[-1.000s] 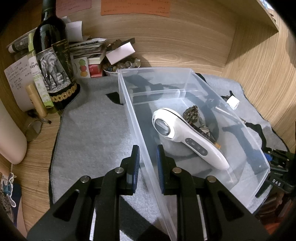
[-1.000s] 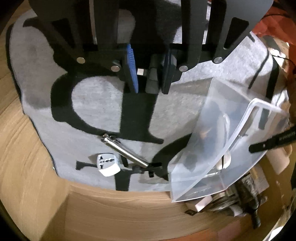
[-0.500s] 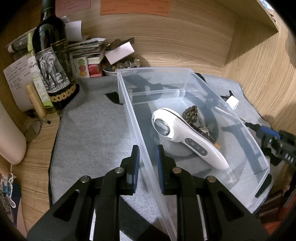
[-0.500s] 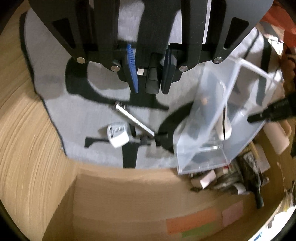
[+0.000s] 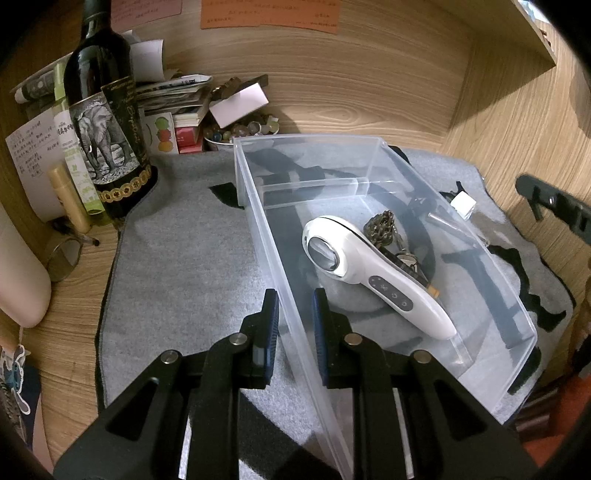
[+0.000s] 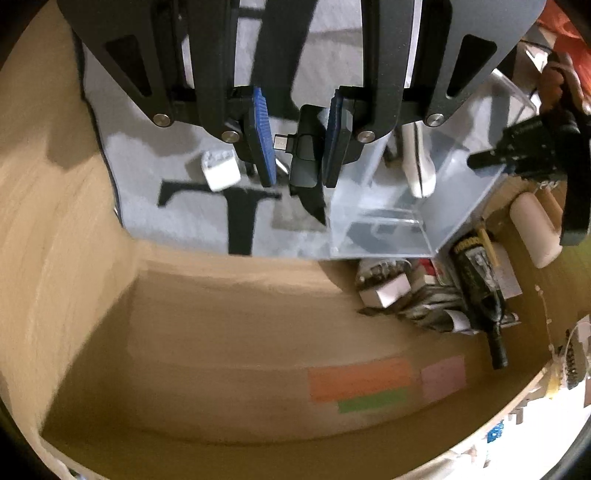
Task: Organize rigid objects
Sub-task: 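Grasp the silver metal tube on the rug with the right gripper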
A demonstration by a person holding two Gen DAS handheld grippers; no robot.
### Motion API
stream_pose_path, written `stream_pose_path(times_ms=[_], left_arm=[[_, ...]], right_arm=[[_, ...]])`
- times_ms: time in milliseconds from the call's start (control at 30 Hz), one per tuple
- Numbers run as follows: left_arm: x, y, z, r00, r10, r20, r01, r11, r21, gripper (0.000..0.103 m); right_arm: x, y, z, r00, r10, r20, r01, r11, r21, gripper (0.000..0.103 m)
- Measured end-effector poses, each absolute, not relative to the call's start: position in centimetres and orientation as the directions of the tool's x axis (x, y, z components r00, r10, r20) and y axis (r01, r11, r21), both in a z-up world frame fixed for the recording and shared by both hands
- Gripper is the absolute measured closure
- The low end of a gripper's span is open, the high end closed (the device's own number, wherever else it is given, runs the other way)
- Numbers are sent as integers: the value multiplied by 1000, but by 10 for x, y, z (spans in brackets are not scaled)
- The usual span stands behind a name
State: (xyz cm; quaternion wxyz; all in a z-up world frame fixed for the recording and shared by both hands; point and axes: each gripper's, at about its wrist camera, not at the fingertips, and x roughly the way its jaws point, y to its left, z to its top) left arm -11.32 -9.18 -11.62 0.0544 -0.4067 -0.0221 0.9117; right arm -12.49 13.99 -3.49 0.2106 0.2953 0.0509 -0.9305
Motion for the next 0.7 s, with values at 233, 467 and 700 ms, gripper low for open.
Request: stream_pose_path(times_ms=[233, 467, 700], left_arm=[[-113, -91, -116, -663, 118, -739, -80, -993, -88, 84], [-113, -89, -116, -662, 123, -739, -81, -992, -92, 84], [-113, -88, -116, -662, 124, -739, -80, -992, -94, 84]], right_arm=[[-134, 103, -28, -708, -429, -562, 523, -852, -9, 79], [-146, 65, -40, -633, -492, -598, 624, -781, -18, 79], [-164, 40, -55, -574, -476, -667, 667, -744, -43, 79]])
